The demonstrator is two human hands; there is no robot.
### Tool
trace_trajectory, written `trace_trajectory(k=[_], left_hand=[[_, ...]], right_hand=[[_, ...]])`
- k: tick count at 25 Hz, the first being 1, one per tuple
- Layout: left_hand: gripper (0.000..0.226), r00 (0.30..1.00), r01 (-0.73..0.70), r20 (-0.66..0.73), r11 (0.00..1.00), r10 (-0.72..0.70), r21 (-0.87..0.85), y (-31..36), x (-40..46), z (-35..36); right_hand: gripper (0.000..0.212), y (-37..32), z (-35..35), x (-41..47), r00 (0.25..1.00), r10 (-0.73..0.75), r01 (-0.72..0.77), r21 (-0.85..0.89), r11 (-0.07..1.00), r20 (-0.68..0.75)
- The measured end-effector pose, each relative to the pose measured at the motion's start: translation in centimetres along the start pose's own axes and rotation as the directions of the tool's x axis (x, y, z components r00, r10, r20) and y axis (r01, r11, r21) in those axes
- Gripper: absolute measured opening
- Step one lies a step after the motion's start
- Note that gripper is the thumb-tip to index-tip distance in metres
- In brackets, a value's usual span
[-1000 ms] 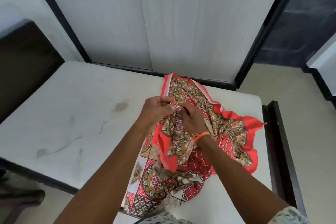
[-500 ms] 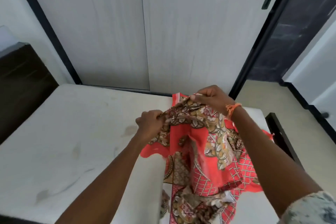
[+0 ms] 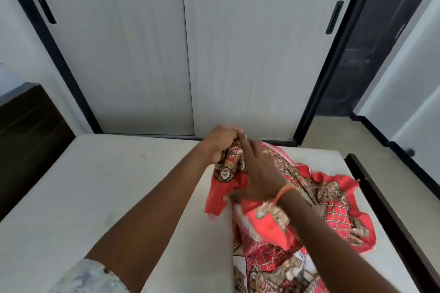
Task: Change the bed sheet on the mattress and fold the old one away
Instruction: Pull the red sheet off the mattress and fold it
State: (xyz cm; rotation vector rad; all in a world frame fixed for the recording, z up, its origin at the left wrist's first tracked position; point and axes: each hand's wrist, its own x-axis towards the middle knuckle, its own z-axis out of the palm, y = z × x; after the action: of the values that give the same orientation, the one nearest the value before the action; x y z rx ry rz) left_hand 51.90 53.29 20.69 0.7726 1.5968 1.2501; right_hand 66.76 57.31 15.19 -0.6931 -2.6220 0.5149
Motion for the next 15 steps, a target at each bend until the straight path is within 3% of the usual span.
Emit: trace_trajectory(k=[1, 2, 3, 5, 7, 10, 12, 13, 14, 15], left_hand=[[0.022, 1.0, 0.008, 0.021, 0.999, -0.009, 0.049, 0.7, -0.2, -0.4], [0.02, 0.999, 0.013, 0.05, 0.996, -0.017, 0.086, 1.1, -0.3, -1.0], [0.019, 0.996, 0.004, 0.086, 0.992, -0.015, 0.128, 1.3, -0.5, -1.7], [0.031, 0.984, -0.032, 0.177, 0.965, -0.015, 0.262, 0.7, -0.8, -3.2], [0.044, 0.957, -0.054, 0.282, 0.919, -0.063, 0.391, -0.3, -1.3, -4.3], [0.054, 0.944, -0.064, 0.313, 0.873, -0.104, 0.483, -1.5, -2.7, -4.8], [0.055, 0.988, -0.09, 0.151, 0.911, 0.031, 0.403, -2.5, -4.0, -3.1], [0.058, 0.986, -0.15, -0.016, 0.914, 0.168, 0.378, -3.3, -4.5, -1.7], [0.065, 0.929, -0.232, -0.181, 0.891, 0.322, 0.391, -4.0, -4.9, -0.2], [0.072, 0.865, -0.291, -0.261, 0.853, 0.428, 0.434, -4.7, -5.1, 1.3]], right_hand=[[0.134, -1.0, 1.3, -0.9, 1.0, 0.009, -0.009, 0.023, 1.0, 0.006], [0.118, -1.3, 1.9, -1.3, 0.999, 0.022, -0.018, 0.112, 0.994, -0.04], [0.094, -1.2, 1.7, -1.1, 0.991, 0.039, -0.013, 0.195, 0.981, -0.129], [0.052, -0.2, 0.3, 0.0, 0.953, 0.027, 0.034, 0.196, 0.98, -0.303], [0.034, 0.5, -1.6, 1.4, 0.917, -0.016, 0.084, 0.152, 0.985, -0.399], [0.029, 0.7, -4.5, 3.5, 0.882, 0.272, -0.155, 0.309, 0.939, -0.385], [0.043, 0.7, -5.8, 4.6, 0.861, 0.393, -0.28, 0.345, 0.896, -0.323], [0.047, 0.5, -6.2, 5.1, 0.871, 0.383, -0.293, 0.301, 0.907, -0.308], [0.051, 0.2, -6.5, 5.4, 0.886, 0.363, -0.292, 0.263, 0.92, -0.288], [0.055, -0.1, -6.7, 5.7, 0.899, 0.346, -0.282, 0.247, 0.927, -0.27]])
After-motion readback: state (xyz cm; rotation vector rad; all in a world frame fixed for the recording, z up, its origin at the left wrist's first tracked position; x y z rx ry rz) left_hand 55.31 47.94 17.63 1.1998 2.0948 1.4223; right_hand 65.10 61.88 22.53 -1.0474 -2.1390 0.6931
